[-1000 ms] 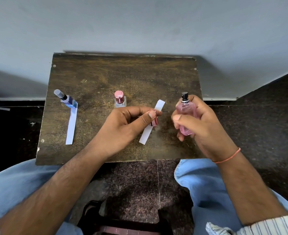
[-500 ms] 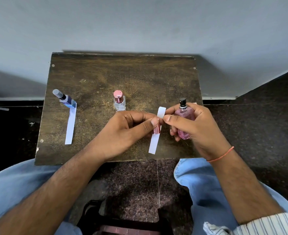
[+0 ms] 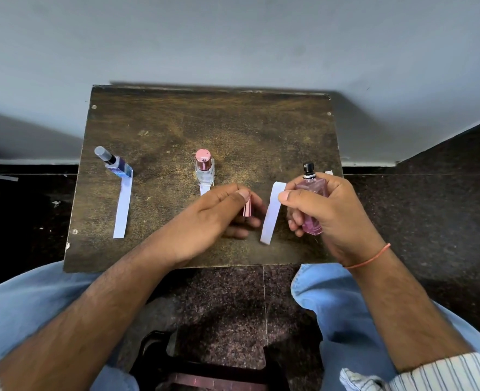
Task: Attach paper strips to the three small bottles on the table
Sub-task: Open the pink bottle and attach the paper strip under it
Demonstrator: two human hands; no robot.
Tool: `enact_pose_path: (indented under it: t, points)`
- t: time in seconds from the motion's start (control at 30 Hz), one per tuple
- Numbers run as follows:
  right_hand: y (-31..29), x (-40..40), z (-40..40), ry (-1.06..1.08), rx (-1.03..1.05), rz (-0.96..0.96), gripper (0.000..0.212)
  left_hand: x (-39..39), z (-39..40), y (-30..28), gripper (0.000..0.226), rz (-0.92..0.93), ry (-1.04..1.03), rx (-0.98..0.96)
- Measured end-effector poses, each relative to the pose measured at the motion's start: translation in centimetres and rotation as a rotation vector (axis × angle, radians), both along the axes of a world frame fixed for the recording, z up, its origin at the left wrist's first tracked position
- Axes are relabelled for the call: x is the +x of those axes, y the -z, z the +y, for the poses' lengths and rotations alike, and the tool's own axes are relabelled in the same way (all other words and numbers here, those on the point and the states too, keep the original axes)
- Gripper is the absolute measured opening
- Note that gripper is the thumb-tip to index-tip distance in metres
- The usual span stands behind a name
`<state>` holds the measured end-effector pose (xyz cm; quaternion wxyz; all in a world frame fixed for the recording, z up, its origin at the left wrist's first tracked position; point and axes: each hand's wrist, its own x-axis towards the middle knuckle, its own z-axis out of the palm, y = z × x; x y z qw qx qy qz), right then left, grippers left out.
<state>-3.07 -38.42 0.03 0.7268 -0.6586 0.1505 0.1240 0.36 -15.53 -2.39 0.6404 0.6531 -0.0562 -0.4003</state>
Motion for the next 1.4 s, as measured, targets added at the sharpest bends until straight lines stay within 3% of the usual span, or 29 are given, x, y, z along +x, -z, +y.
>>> enact_pose_path:
  t: [0.13,0.23,0.43,0.63,0.87,0.93,1.2,1.4]
  points:
    - [-0.1,0.0,0.1,-0.017,0.054,0.009,0.013,-0.2,0.0,0.0,0.026,-0.022,0.029,0.087]
    - [-0.2,0.0,0.1,-0.03,0.055,0.02,0.012,-0.2,-0.1,-0.2,0.029,-0.098,0.054,0.148]
    - [-0.3,-0.2,0.5,-0.039,0.031,0.034,0.009,-0.5,-0.2,-1.0,0.038,-0.247,0.185,0.044]
    - [-0.5,-0.2,0.5,-0.04,-0.003,0.03,0.007,-0.2,0.0,-0.2,0.029,-0.392,0.063,0.131]
    - [-0.4,0.1,0.0,-0.026,0.258,0.157,0.058,-0.2,-0.1,-0.2,0.032,-0.44,0.039,0.199]
    - [-0.3,0.2,0.2,-0.008,0.18,0.153,0.065,-0.2,0.0,-0.3,0.032,-0.436,0.036,0.204]
    - [0.4,-0.3,1.2,0.048,-0.558,-0.085,0.062,-0.3,0.1,0.1,0.028,-0.462,0.065,0.232]
    - [0.0,-0.8,1.7,0.053,-0.656,-0.169,0.058,-0.3,0.2,0.5,0.031,-0.49,0.081,0.242]
